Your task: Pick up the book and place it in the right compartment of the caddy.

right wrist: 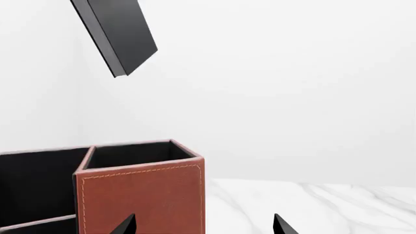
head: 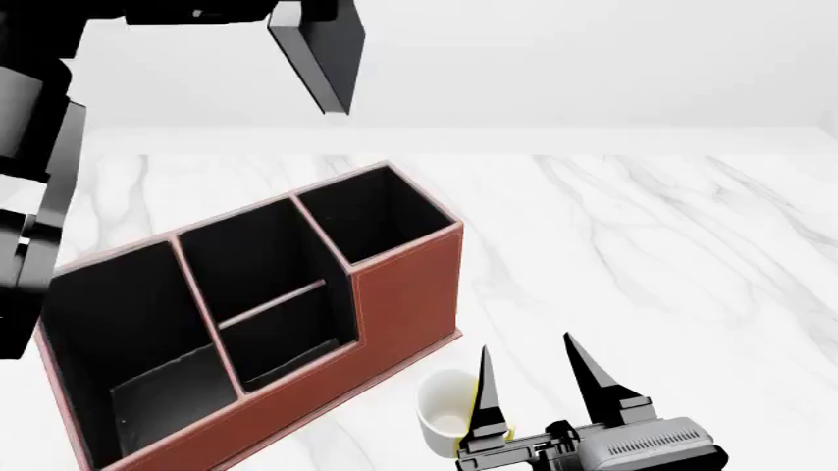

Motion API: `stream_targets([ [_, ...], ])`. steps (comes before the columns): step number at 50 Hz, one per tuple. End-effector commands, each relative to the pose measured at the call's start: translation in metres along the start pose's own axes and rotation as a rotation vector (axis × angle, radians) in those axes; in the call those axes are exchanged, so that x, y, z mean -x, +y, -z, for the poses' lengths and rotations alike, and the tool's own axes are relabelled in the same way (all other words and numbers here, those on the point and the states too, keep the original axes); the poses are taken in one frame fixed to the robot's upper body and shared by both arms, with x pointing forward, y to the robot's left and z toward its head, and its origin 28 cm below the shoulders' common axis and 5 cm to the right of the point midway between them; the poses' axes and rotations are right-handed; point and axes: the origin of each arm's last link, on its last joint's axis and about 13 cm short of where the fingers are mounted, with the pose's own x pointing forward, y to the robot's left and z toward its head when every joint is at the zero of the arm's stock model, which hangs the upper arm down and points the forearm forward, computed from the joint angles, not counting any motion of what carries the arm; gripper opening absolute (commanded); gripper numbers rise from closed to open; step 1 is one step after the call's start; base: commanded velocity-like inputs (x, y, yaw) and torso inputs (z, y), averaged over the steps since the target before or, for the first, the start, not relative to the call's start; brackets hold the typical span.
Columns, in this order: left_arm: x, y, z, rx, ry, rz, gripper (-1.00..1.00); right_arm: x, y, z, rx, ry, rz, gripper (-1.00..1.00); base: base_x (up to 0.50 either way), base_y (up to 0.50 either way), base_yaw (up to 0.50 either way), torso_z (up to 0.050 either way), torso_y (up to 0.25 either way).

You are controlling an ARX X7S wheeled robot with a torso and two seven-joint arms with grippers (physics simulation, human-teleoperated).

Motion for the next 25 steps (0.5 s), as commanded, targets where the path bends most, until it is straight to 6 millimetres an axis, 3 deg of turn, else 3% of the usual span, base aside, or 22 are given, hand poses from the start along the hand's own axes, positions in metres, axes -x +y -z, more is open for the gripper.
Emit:
stream_targets([
  [1,-0.015,-0.013,0.017,0.043,0.089,0.067,-1.0,-0.002,-0.001,0.0,0.003,-0.005,-0.003,1.0,0.0,0.0,0.0,0.0,0.0],
  [14,-0.022,-0.025,0.038,-0.048,0.154,0.138,-1.0,-0.002,-0.001,0.001,0.003,-0.006,-0.004,1.0,0.0,0.0,0.0,0.0,0.002],
  [25,-0.035,-0.032,0.054,-0.019,0.224,0.118,-1.0,-0.002,-0.002,0.001,0.002,-0.005,-0.003,1.0,0.0,0.0,0.0,0.001,0.001],
])
